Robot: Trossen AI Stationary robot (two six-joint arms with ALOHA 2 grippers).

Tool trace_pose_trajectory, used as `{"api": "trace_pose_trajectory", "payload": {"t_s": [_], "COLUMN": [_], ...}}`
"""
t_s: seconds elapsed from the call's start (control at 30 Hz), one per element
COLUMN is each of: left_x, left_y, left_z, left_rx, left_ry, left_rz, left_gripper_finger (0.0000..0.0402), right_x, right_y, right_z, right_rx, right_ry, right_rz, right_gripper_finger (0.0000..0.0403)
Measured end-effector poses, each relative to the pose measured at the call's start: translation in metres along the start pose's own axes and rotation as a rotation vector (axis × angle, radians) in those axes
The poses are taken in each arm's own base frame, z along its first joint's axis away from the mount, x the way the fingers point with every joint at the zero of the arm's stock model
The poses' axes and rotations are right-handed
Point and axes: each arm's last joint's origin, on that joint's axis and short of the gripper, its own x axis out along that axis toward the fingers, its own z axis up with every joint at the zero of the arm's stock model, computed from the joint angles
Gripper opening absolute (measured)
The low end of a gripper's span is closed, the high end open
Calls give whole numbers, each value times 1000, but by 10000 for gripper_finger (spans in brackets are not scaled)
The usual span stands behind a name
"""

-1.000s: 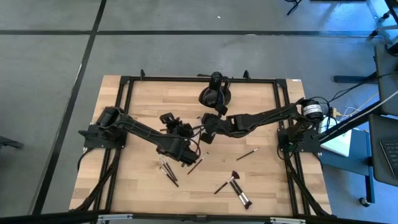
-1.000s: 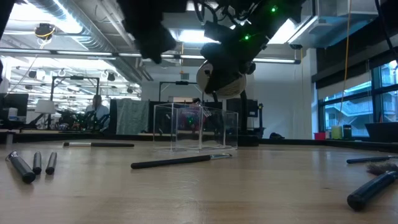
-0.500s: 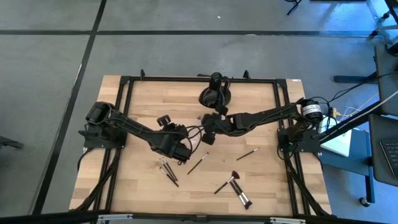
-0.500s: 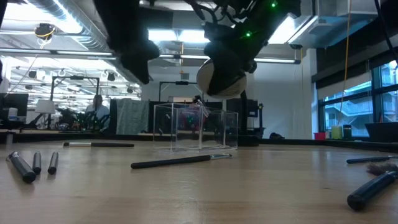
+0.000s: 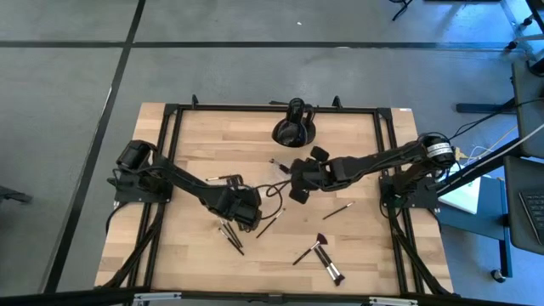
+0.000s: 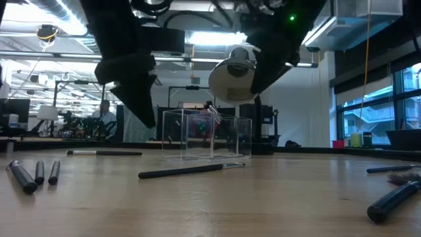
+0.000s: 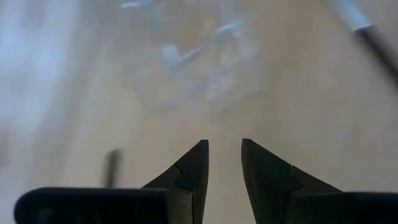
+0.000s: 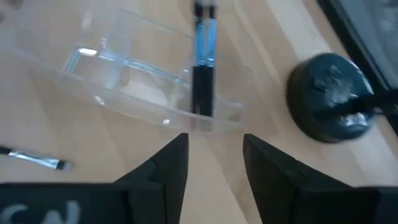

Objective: Pick & Place Makeup Supplies
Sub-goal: Adjust the transparent organizer

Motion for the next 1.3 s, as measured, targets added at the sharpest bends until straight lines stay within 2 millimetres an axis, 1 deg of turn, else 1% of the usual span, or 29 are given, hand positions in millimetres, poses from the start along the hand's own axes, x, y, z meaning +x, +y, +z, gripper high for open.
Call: {"api": "trace_pose_trajectory", "payload": {"t_s": [0.07,0.13,0.23,0.37,0.53,0.67,0.77,0.9,1.03,1.13,1.3], "left_x": [6,9,15,20,24,25,25,25,25,25,25], "left_y": [-5,-7,-7,-4,1,2,3,3,4,4,4], "left_z": [-1,-1,-3,-5,-5,-4,-4,-6,-6,-6,-7], "left_rx": [-10,-22,-44,-63,-76,-79,-76,-71,-76,-76,-72], "left_ry": [-40,-65,-93,-97,-91,-88,-92,-84,-77,-77,-72], "left_rz": [-61,-92,-107,-105,-93,-89,-70,-59,-55,-54,-53], "left_gripper_finger": [90,90,90,90,90,90,90,90,90,90,90], "right_x": [1,8,20,41,67,81,86,88,88,87,87], "right_y": [-3,-6,-13,-19,-28,-35,-39,-42,-42,-40,-37], "right_z": [-6,-15,-29,-47,-58,-64,-70,-77,-73,-67,-67], "right_rx": [26,71,152,239,333,389,405,399,373,341,327], "right_ry": [0,12,47,25,-64,-129,-139,-152,-205,-250,-235], "right_rz": [-36,-70,-110,-145,-73,13,18,-31,-27,27,102], "right_gripper_finger": [154,154,154,154,154,154,154,154,154,154,154]}}
